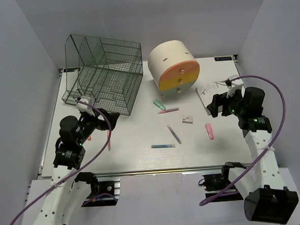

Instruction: Organize the desk

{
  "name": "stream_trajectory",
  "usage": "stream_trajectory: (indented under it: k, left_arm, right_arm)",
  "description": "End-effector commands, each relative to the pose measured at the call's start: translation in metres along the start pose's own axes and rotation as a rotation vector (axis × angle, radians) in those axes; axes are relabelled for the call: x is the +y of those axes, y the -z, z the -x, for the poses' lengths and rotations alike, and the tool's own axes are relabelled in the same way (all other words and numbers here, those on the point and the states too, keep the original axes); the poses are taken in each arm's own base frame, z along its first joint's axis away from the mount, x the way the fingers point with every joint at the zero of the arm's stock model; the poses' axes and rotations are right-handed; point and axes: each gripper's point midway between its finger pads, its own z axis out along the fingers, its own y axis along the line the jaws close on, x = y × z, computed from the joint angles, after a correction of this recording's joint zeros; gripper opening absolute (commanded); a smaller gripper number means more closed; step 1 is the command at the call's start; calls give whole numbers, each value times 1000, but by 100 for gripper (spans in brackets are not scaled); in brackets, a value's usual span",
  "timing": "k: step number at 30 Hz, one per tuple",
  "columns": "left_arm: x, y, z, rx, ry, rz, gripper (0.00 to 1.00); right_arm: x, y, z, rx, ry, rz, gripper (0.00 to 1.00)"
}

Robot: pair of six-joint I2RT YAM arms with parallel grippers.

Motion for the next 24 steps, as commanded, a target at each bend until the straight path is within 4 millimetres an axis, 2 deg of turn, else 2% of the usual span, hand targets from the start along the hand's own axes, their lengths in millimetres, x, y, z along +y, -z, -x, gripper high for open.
stream_trajectory:
  k: [1, 7, 12, 16, 18, 20, 24]
  left_arm:
    - [-9, 5, 16, -37, -6, -31, 98]
    - [-14, 6, 17, -42, -12, -53, 98]
    - [-20, 8, 18, -47, -18, -90, 98]
    - [-29, 10, 19, -58, -29, -141, 98]
    - [-34, 11, 19, -60, -34, -171, 98]
    - [-37, 10, 18, -55, -35, -192, 97]
    - [-47, 9, 15, -42, -43, -259, 87]
  right_arm:
    - [-6, 6, 6, -17, -20, -58, 89]
    - [6, 14, 4, 1, 76, 9, 89]
    - [-1, 17, 2, 36, 94, -27, 89]
    - [11, 22, -1, 27, 150, 29, 89]
    - [9, 22, -7, 33, 177, 20, 89]
    - [-2, 22, -13, 62, 187, -33, 89]
    - [-14, 20, -32, 181, 258, -41, 89]
